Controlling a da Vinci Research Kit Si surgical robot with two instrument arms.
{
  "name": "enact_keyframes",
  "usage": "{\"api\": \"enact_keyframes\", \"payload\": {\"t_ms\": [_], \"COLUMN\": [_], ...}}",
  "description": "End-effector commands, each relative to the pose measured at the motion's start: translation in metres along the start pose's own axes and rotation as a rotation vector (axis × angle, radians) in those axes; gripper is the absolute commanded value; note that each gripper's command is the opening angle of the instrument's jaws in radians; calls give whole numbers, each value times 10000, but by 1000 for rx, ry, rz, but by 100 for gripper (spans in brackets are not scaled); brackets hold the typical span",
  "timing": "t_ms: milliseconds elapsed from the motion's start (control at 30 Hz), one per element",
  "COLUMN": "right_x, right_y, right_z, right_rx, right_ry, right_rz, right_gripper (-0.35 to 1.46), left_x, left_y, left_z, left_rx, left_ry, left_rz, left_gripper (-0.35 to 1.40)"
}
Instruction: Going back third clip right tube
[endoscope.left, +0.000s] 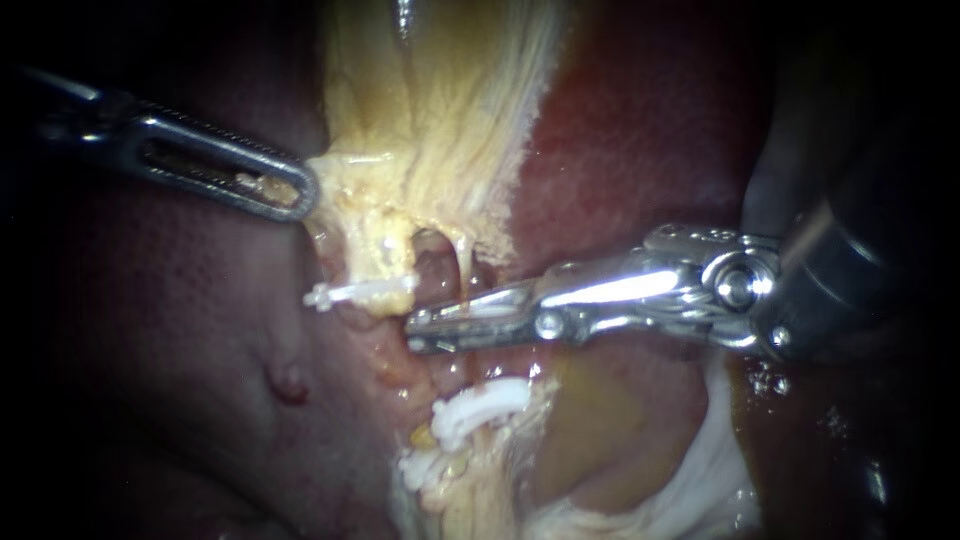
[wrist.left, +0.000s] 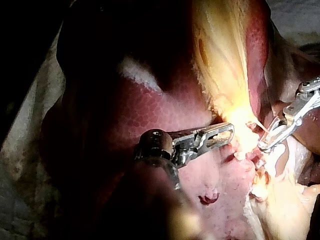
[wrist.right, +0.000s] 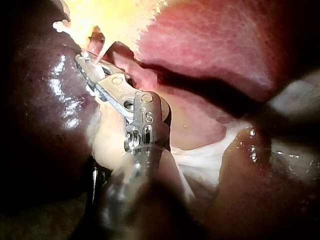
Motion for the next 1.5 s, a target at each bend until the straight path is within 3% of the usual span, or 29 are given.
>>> {"api": "enact_keyframes", "payload": {"t_ms": [33,200,333,367,433,767,900,1167,1500], "right_x": [0,0,-3,-4,-4,-8,-11,-31,-36], "right_y": [0,1,4,5,8,20,32,62,63], "right_z": [0,0,3,5,9,18,26,36,14], "right_rx": [0,0,7,4,-3,-41,-75,-119,-148], "right_ry": [0,0,-10,-2,13,37,50,53,50], "right_rz": [0,0,-50,-51,-52,-96,-189,-357,-494], "right_gripper": [-35,-35,9,25,38,48,50,50,50], "left_x": [0,0,0,0,0,0,0,0,1], "left_y": [0,1,1,1,1,1,1,2,2], "left_z": [0,0,0,0,0,0,0,0,0], "left_rx": [0,0,0,0,0,0,0,1,1], "left_ry": [0,0,0,0,0,0,0,0,0], "left_rz": [0,0,0,0,0,0,0,0,0], "left_gripper": [-35,-35,-35,-35,-35,-35,-35,-35,-35]}}
